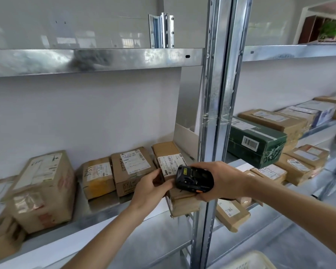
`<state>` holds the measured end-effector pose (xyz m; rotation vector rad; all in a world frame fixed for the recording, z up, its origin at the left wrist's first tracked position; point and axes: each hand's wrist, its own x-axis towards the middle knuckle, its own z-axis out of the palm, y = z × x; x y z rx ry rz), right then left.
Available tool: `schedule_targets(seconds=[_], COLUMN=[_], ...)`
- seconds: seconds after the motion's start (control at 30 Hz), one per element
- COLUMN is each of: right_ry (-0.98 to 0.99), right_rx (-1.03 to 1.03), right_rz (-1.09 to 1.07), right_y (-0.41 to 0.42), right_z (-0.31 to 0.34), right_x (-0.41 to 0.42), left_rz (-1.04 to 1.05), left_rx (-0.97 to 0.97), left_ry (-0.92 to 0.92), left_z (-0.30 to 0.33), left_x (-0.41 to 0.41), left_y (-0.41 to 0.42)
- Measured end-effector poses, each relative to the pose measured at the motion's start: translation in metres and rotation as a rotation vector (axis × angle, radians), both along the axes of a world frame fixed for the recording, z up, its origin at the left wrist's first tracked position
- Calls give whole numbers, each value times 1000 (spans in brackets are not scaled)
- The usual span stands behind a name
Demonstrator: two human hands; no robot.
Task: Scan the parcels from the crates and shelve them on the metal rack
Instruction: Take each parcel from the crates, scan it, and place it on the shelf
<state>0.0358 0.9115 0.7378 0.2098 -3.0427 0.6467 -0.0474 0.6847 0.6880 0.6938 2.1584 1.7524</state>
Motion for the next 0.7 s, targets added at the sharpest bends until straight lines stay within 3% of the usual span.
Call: schedule_targets(seconds=[0.7], right_ry=[95], right_rx=[-81], right_rz=[-18], right_y=[4], right_z=[-11], right_x=[-50], left_rz=[-12], left_rx=[-54], left_ry=[193], left_z=[0], left_x=[-15], left_y=[-14])
